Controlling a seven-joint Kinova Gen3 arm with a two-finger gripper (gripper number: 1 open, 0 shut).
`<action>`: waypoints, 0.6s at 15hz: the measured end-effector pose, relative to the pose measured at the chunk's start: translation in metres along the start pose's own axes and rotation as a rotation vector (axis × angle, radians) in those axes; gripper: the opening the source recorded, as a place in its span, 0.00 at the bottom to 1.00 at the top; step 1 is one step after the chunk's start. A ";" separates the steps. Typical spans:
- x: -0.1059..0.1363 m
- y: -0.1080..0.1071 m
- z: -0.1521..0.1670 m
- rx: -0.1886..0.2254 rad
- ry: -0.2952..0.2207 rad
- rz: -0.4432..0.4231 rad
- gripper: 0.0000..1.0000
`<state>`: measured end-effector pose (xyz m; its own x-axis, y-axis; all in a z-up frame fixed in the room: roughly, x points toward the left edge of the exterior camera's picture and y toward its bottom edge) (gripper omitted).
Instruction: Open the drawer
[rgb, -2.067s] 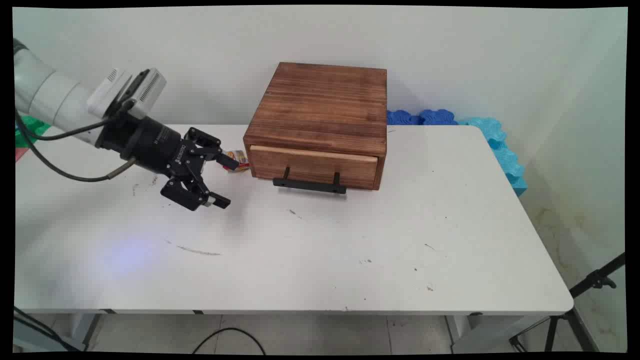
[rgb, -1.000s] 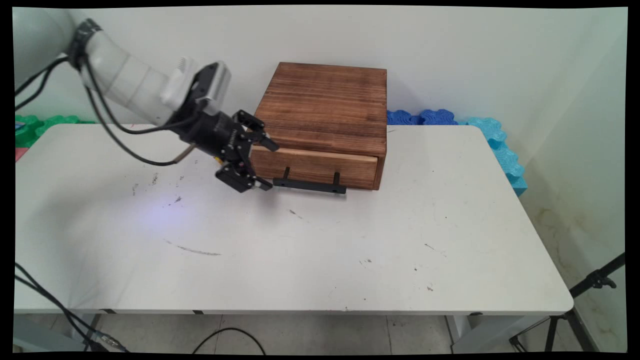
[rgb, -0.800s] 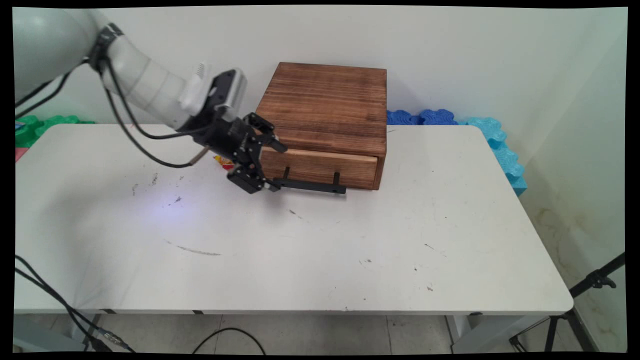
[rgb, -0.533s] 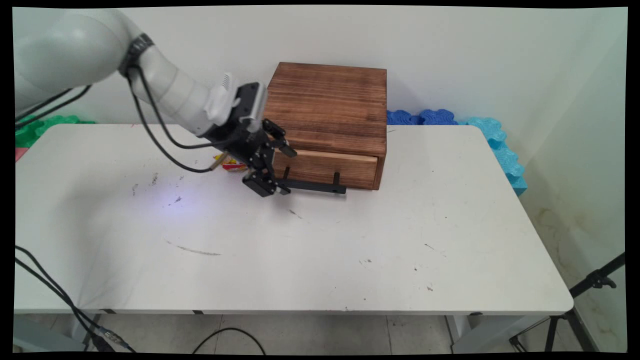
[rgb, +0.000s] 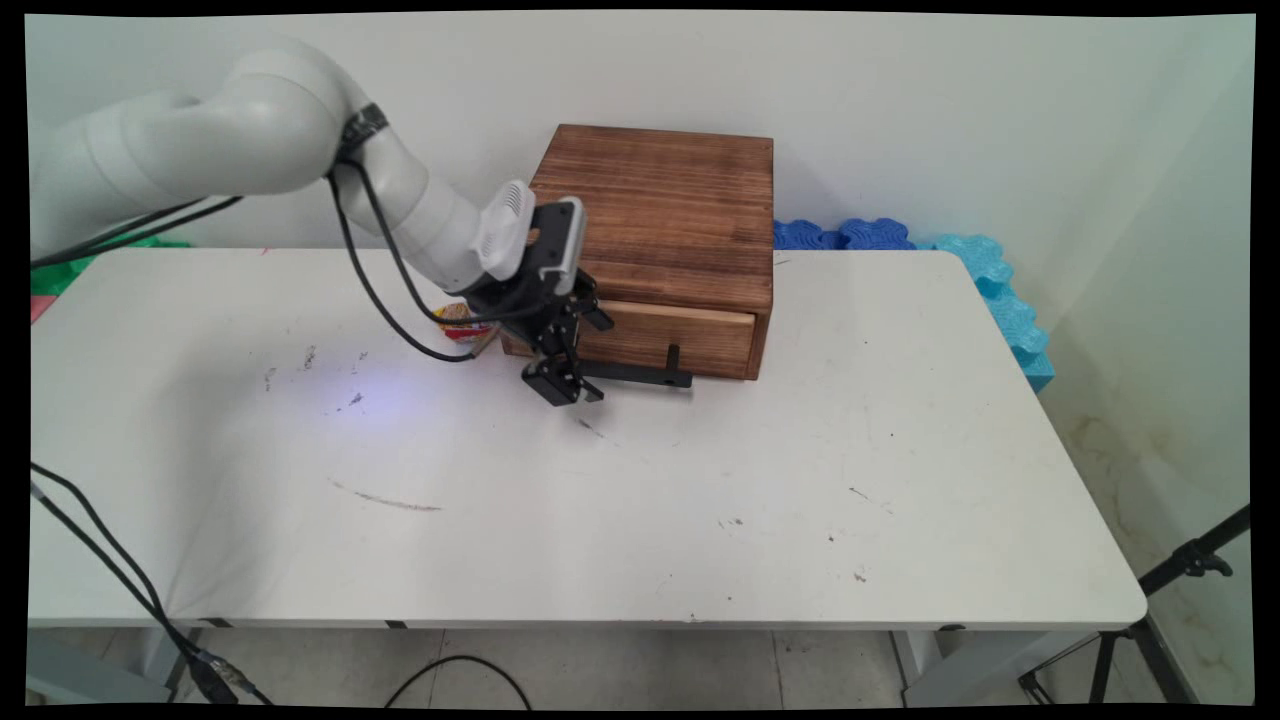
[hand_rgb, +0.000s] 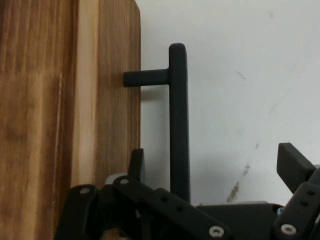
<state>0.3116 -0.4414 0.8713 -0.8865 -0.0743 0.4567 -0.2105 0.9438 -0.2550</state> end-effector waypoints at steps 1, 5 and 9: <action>0.001 0.000 0.006 -0.001 -0.011 0.002 1.00; 0.003 0.000 0.023 -0.006 -0.042 0.007 1.00; 0.002 0.002 0.036 -0.014 -0.070 0.012 1.00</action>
<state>0.2944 -0.4518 0.8410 -0.9157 -0.0847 0.3929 -0.1942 0.9491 -0.2480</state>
